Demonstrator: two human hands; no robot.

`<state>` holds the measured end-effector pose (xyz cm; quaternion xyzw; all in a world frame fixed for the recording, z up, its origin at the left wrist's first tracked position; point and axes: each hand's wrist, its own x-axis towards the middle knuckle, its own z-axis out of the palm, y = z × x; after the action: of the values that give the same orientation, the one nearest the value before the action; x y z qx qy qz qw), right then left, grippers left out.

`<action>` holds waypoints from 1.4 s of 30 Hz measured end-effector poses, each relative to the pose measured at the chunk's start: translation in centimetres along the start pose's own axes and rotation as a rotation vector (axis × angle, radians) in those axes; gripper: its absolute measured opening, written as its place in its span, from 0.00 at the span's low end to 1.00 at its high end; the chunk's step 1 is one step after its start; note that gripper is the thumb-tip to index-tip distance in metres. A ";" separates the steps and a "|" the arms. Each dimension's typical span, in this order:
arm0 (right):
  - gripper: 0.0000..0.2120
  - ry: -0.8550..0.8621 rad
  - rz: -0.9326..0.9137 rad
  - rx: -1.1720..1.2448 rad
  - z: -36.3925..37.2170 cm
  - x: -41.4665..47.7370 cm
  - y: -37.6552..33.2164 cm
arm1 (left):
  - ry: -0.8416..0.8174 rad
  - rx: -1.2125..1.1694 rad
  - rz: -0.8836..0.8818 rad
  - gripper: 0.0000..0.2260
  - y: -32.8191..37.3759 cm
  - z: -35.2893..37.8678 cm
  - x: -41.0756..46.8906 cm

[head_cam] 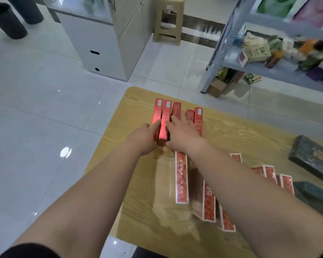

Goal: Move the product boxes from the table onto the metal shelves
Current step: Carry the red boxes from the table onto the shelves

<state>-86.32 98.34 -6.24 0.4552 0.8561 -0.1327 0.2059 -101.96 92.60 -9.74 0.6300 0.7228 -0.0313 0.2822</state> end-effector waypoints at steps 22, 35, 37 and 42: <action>0.09 -0.089 -0.083 0.302 0.1 -1.6 -6.8 | 0.244 -0.613 -0.110 0.26 -2.3 4.7 -8.9; 0.25 -0.360 -0.020 0.823 17.4 -9.4 -10.7 | 0.217 -1.103 -0.488 0.33 0.1 12.4 -26.0; 0.33 -0.308 -0.083 0.796 15.0 -16.3 -10.2 | 0.179 -1.114 -0.523 0.36 1.7 14.4 -28.7; 0.50 -0.307 -0.110 0.652 16.8 -22.8 -7.0 | 0.080 -1.113 -0.515 0.33 5.2 18.8 -30.8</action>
<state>-76.88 70.97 -9.98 0.4250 0.7511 -0.4763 0.1685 -88.73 58.62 -10.06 0.1940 0.7696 0.3074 0.5249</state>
